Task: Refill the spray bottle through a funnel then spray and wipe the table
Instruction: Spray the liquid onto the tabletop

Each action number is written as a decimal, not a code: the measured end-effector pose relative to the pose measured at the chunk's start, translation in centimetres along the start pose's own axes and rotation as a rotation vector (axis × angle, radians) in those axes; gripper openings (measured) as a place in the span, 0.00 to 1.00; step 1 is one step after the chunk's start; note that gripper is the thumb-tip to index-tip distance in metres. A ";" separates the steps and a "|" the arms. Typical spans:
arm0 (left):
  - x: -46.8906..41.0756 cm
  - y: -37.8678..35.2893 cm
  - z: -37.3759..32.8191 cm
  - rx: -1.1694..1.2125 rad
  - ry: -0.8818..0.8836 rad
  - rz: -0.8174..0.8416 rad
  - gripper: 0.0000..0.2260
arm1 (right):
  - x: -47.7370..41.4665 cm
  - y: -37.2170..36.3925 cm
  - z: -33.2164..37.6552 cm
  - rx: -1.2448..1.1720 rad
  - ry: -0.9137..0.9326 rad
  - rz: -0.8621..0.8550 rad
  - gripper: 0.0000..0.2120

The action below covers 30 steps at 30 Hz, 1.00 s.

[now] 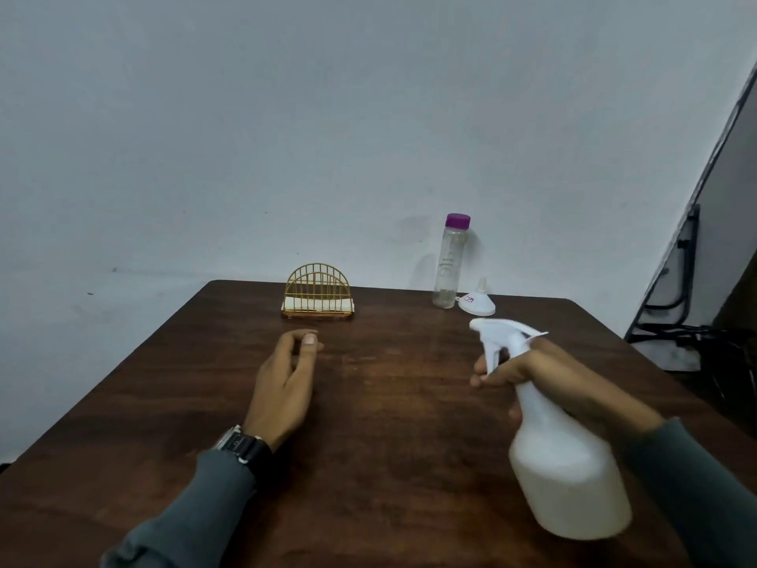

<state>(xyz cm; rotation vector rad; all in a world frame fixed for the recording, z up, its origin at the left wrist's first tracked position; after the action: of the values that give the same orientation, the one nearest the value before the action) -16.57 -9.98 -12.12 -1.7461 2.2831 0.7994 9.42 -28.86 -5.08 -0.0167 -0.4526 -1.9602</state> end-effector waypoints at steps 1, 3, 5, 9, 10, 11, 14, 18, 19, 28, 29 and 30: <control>-0.1 -0.1 0.0 0.003 -0.004 -0.019 0.13 | -0.2 -0.2 -0.2 0.035 -0.075 0.058 0.19; 0.1 -0.2 0.2 0.000 -0.021 -0.046 0.12 | -1.0 -0.6 -0.8 0.177 -0.220 0.143 0.13; 0.3 -0.3 0.2 -0.008 -0.044 -0.062 0.10 | -1.8 -0.6 -1.5 0.307 -0.318 0.168 0.14; 0.4 0.0 0.5 0.003 -0.062 -0.064 0.08 | -2.7 -1.2 -1.5 0.354 -0.366 0.148 0.12; 0.4 0.1 0.6 -0.007 -0.064 -0.053 0.09 | -2.8 -1.4 -1.4 0.359 -0.367 0.154 0.10; 0.4 0.1 0.5 -0.018 -0.065 -0.045 0.10 | -2.9 -1.7 -1.4 0.368 -0.363 0.156 0.10; 0.5 0.0 0.4 -0.035 -0.079 -0.047 0.11 | -3.2 -2.4 -1.4 0.398 -0.341 0.165 0.11; 0.6 0.1 0.4 -0.046 -0.099 -0.058 0.12 | -2.9 -2.9 -1.1 0.457 -0.330 0.169 0.10; 0.6 0.1 0.3 -0.048 -0.100 -0.058 0.12 | -2.7 -2.9 -0.9 0.466 -0.332 0.164 0.10; 0.7 0.2 0.3 -0.042 -0.107 -0.084 0.15 | -1.9 -2.2 -0.9 0.343 -0.278 0.106 0.13; 0.7 0.2 0.2 -0.044 -0.110 -0.085 0.15 | -1.8 -2.5 -0.9 0.322 -0.254 0.113 0.14; 0.7 0.2 0.2 -0.048 -0.112 -0.083 0.15 | -1.7 -2.7 -0.7 0.305 -0.230 0.129 0.16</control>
<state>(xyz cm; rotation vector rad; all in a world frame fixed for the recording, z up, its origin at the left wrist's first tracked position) -17.05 -10.46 -12.53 -1.7567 2.1225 0.9185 7.87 -26.64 -6.97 -0.0759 -0.8767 -1.7525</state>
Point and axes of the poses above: each hand's wrist, its own x-axis away from the middle knuckle, its own y-axis out of the back of the hand, z = x × y, the point moved 5 cm from there along -x, towards the middle knuckle, and after that the axes turned 8 degrees about -y, right-handed, at the moved point
